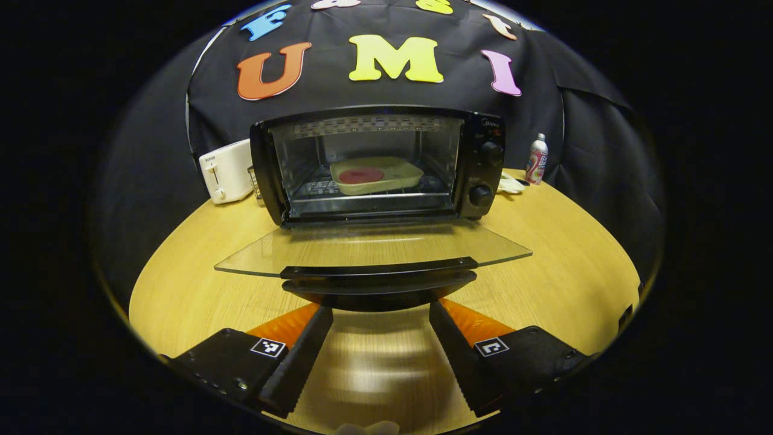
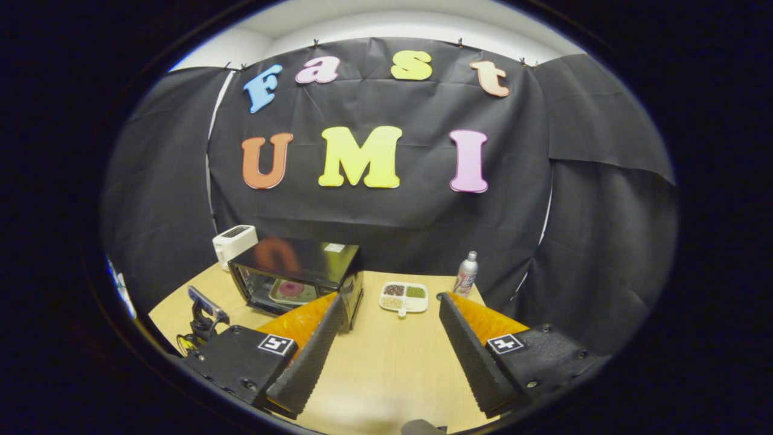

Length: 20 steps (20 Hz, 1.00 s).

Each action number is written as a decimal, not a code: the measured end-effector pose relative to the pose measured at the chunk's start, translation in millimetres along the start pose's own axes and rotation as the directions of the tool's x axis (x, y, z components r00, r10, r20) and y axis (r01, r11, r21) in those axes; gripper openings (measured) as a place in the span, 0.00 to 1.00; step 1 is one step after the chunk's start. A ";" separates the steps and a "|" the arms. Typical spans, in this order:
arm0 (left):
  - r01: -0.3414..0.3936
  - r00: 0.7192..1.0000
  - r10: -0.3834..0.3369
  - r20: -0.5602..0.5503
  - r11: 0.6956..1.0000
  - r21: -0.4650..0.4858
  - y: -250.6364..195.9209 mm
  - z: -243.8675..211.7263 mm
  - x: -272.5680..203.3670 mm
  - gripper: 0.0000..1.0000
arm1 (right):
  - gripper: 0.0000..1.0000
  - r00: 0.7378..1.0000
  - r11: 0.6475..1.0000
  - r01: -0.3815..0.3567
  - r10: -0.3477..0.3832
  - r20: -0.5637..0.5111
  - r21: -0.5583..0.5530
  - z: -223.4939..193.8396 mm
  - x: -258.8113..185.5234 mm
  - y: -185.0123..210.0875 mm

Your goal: Open the electric oven with the left hand, put the food in, and close the electric oven.

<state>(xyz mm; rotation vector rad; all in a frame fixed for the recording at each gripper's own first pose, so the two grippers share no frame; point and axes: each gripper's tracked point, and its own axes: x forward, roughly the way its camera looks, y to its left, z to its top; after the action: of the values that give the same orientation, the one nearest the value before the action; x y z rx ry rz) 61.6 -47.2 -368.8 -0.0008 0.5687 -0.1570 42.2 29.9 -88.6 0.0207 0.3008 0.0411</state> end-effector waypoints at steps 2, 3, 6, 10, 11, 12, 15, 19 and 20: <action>0.001 1.000 -0.001 0.019 1.000 0.002 1.1 15.1 -3.8 0.97 | 1.00 1.000 1.000 0.002 -0.002 -0.002 0.012 -0.7 1.5 -1.1; -0.001 0.999 0.000 0.033 1.000 0.006 3.2 22.3 -5.2 0.97 | 0.97 1.000 1.000 0.003 -0.003 -0.001 0.017 0.7 1.4 -1.5; 0.003 0.997 -0.004 0.077 1.000 0.024 4.3 51.7 -8.4 0.97 | 1.00 1.000 0.999 0.009 -0.009 0.001 0.031 1.1 4.5 -4.3; 0.007 0.992 -0.010 0.127 1.000 0.023 6.4 91.9 -4.0 0.97 | 0.97 1.000 0.998 0.024 -0.024 0.007 0.050 5.4 6.4 -8.1; 0.001 0.989 -0.004 0.147 1.000 0.022 9.3 102.9 -4.0 0.97 | 1.00 1.000 0.998 0.028 -0.029 0.012 0.053 6.7 6.9 -9.7; 0.000 0.987 -0.004 0.162 1.000 0.023 11.1 113.2 -3.1 0.97 | 0.96 0.999 0.998 0.030 -0.031 0.014 0.056 8.6 6.7 -9.7; 0.006 0.983 -0.011 0.183 1.000 0.027 7.1 126.4 -2.4 0.97 | 1.00 0.999 0.997 0.033 -0.034 0.015 0.063 9.7 7.8 -8.7; 0.011 0.982 -0.017 0.186 0.999 0.036 4.5 128.7 -7.1 0.97 | 0.97 0.999 0.998 0.032 -0.034 0.022 0.057 13.5 7.8 -5.3; 0.011 0.982 -0.018 0.189 0.999 0.038 4.2 130.4 -9.4 0.97 | 0.97 0.999 0.998 0.030 -0.031 0.024 0.057 14.5 8.5 -4.4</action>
<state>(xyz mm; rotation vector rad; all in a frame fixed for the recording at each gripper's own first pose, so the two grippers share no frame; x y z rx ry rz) 124.4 -47.2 -254.0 0.0163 0.3754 -0.1792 54.8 25.6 -77.4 0.0727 0.2772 0.0023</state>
